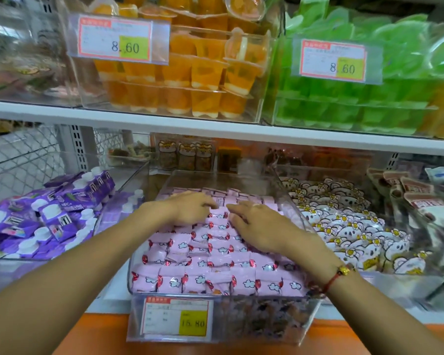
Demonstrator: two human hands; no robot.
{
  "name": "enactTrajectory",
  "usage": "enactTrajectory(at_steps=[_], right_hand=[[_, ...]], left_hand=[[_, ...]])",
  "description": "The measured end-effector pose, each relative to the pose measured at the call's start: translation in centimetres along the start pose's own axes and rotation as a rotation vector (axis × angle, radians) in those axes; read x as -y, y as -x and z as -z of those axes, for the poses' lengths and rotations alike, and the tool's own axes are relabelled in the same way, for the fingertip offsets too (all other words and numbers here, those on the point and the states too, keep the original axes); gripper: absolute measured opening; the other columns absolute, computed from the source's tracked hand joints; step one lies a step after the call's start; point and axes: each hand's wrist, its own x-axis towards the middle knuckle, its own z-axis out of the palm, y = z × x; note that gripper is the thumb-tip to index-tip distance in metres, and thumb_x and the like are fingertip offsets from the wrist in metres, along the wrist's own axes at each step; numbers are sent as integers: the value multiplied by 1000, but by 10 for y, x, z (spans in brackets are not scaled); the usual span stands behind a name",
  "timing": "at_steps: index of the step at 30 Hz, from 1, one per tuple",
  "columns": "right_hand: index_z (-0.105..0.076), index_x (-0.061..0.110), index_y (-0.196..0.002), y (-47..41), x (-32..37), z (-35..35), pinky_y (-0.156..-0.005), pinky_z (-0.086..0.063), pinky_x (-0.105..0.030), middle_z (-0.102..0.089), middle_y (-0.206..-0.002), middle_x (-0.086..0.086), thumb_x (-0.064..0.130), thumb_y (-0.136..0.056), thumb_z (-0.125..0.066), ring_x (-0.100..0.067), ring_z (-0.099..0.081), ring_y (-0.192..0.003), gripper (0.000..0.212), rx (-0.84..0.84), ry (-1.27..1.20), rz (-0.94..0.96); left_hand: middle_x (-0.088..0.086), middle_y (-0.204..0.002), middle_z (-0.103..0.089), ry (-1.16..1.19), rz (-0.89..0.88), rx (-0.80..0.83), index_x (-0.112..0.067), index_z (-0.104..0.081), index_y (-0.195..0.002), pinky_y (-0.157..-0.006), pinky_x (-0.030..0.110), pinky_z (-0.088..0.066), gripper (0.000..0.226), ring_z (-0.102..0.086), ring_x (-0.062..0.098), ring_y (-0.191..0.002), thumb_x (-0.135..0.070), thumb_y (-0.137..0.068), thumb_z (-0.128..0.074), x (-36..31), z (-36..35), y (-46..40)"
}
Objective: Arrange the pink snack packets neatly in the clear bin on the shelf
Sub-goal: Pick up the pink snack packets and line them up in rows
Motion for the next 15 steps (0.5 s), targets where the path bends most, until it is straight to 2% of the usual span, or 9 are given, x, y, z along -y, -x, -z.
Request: enactTrajectory(at_steps=[3,5,10,13,15], right_hand=[[-34,28,-145,7,2,-3,-109,-32,-40,-34,-150,-6,42,-101,-24,-28,-33,-135,47,-12,6,-11],[-35,30,-144,9,0,-3,-106,-34,-40,-37,-148,-3,43,-101,-24,-28,-35,-133,46,39,34,-8],[-40,34,-141,6,-3,-1,-103,-34,-40,-37,-147,1,45,-99,-26,-26,-33,-133,45,79,34,-4],[-40,37,-139,6,-5,-1,-102,-33,-41,-38,-145,0,48,-98,-28,-26,-33,-132,44,93,12,-3],[-40,38,-140,5,-6,0,-102,-33,-41,-39,-143,0,49,-97,-31,-26,-34,-131,45,94,-3,-1]], left_hand=[[2,-139,-50,120,8,-112,-23,-50,-134,-99,33,-41,37,-49,20,-120,-17,-97,-45,-1,6,-4],[0,-133,-56,140,-16,-148,-25,-54,-130,-99,35,-43,36,-53,17,-116,-17,-96,-50,-5,9,-8],[-6,-129,-59,-14,-12,-151,-31,-61,-122,-99,38,-44,29,-54,18,-117,-33,-94,-55,-20,5,-25],[-7,-115,-66,-47,-10,-137,-31,-68,-111,-87,33,-48,24,-60,18,-105,-38,-88,-62,-26,3,-32],[-9,-102,-69,24,-5,-135,-30,-72,-98,-77,26,-46,15,-62,14,-96,-33,-84,-69,-27,5,-35]])
